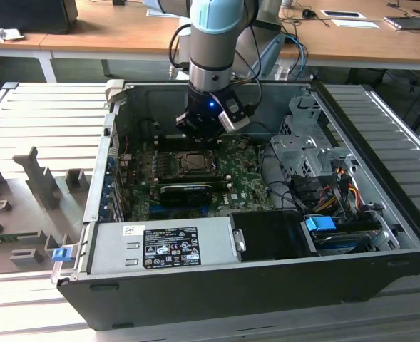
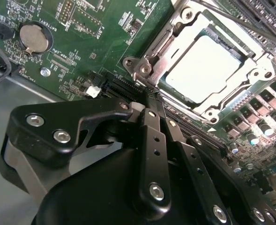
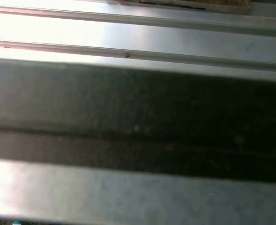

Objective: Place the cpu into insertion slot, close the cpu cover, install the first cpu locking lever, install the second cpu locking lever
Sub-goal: 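Install the first cpu locking lever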

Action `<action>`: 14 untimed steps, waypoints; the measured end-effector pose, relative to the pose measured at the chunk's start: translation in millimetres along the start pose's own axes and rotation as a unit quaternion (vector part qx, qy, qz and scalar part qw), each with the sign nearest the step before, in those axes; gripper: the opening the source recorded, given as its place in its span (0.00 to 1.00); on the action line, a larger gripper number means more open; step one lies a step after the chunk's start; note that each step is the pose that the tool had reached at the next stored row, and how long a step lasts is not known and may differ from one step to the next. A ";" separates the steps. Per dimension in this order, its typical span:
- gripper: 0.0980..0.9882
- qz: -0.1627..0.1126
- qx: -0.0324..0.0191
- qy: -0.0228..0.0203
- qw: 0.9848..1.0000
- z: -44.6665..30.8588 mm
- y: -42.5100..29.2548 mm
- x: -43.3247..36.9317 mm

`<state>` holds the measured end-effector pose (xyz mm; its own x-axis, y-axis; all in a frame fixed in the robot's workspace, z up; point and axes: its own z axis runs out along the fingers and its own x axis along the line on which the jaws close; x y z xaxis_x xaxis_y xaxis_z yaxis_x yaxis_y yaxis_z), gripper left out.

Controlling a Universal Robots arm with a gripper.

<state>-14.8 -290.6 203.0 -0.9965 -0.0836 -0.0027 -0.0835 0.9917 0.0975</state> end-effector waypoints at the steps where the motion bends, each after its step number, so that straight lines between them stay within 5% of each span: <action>1: 0.01 0.000 0.000 0.000 1.000 0.2 -1.5 0.1; 10: 0.01 0.000 -0.007 -0.001 1.000 2.4 -3.4 0.3; 12: 0.01 0.000 -0.008 -0.001 1.000 -2.4 -2.8 0.2; 14: 0.01 0.000 -0.007 -0.001 1.000 -16.6 -1.5 0.2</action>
<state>-14.9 -293.7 219.5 -0.9965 -0.0835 -0.0041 -0.0834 0.9902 0.1120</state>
